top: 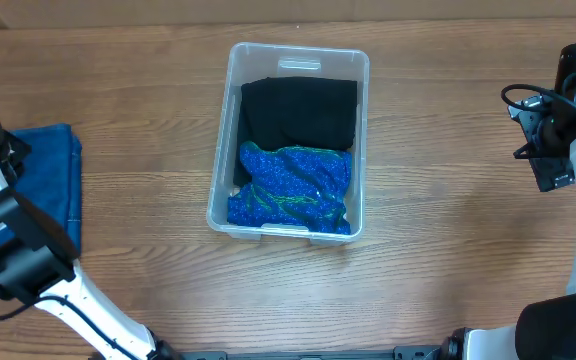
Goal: Pack container
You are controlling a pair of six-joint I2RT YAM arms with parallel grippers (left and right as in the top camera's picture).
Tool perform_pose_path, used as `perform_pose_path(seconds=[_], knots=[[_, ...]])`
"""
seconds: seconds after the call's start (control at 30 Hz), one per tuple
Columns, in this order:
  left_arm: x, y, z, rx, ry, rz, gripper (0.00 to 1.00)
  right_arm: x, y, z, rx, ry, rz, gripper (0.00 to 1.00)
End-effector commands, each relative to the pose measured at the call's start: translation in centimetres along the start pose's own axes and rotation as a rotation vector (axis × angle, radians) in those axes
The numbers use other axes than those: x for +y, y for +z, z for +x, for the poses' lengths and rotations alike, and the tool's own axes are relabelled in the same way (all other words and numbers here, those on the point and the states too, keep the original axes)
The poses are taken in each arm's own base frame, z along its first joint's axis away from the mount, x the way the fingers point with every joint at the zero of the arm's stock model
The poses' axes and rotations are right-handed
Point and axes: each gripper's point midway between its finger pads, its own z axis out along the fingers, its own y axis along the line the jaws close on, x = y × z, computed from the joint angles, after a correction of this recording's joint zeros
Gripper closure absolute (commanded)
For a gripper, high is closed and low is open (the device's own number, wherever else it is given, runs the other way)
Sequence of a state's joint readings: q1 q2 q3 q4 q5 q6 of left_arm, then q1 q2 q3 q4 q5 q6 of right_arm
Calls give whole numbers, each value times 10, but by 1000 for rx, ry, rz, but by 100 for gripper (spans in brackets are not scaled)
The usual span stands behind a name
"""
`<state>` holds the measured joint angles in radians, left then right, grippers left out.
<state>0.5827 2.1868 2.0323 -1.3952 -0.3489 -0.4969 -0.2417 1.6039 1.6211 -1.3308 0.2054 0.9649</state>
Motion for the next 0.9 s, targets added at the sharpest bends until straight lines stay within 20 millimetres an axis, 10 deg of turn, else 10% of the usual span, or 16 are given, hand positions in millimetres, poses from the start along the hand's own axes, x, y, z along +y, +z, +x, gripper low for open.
perform_pose_path(seconds=[0.0,0.53,0.67,0.87], knots=[[-7,28,3,44,45,-42,96,0,-1,-2,-6,8,-3,0],[-69,87,44,195,126,149,96,0,-1,-2,-6,8,-3,0],[-106,88,71,217,189,220,96,0,-1,-2,-6,8,-3,0],[-216,42,136,201,370,438,96,0,-1,-2,-6,8,-3,0]])
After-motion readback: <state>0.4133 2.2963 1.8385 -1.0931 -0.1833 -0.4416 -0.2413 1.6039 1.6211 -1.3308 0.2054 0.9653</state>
